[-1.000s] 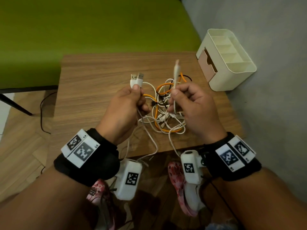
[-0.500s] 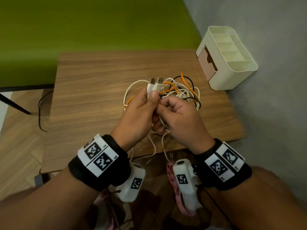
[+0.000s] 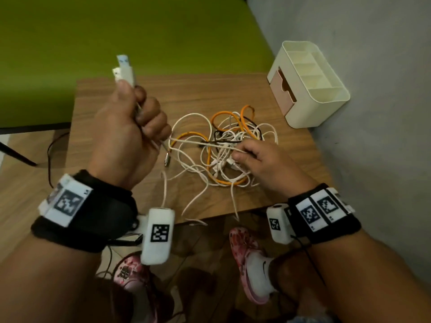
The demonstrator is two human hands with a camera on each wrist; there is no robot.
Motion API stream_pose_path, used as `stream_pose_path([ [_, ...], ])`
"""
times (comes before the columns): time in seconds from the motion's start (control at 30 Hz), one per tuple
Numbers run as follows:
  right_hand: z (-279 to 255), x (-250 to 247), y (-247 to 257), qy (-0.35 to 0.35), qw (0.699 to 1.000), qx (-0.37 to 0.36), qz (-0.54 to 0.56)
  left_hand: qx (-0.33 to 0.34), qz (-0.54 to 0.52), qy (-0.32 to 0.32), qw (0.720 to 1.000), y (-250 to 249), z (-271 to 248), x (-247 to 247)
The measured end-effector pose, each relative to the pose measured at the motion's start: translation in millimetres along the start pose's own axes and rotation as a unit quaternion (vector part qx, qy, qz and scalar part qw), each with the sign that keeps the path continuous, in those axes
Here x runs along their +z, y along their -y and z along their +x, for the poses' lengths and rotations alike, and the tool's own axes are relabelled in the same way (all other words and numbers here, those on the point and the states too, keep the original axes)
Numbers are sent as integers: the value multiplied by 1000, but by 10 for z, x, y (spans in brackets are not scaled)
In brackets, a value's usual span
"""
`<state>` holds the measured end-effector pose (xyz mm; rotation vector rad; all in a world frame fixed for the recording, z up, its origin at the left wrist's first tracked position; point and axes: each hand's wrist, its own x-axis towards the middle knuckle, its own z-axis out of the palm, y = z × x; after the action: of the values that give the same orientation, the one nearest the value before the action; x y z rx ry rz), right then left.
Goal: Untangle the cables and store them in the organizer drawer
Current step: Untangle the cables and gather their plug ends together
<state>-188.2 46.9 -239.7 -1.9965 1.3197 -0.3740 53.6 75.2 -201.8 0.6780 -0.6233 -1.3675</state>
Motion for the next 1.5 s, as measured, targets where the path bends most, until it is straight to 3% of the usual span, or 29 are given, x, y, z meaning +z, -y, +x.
stream_pose_path([
  [0.13,-29,-38,151,-54,994,-16,95,-10,190,15,982,196,-111,-30],
  [0.27,-7,-7,315,-36,974,-68,212,-38,299,52,952,370,-216,57],
  [0.4,8,77,327,-64,980,-100,157,-67,329,68,939,423,-248,125],
  [0.53,2,118,286,-101,980,-138,103,-81,426,89,896,393,-219,73],
  [0.63,-17,104,268,-91,981,-117,125,-68,417,84,902,381,-237,78],
  [0.77,-20,62,186,-2,995,-39,94,-55,290,34,955,182,-198,58],
  [0.87,11,-10,94,-6,999,-16,45,-63,217,25,974,37,-170,-46],
  [0.97,33,-40,52,-41,998,-25,37,-85,283,24,955,102,-172,-158],
  [1.1,88,46,71,-80,992,-96,-36,-121,312,36,942,220,-181,-245],
  [1.3,91,241,75,-70,970,-177,-153,-20,392,-79,917,166,-126,-264],
  [1.5,88,294,133,-44,949,-254,-181,44,460,-56,885,282,-134,-115],
])
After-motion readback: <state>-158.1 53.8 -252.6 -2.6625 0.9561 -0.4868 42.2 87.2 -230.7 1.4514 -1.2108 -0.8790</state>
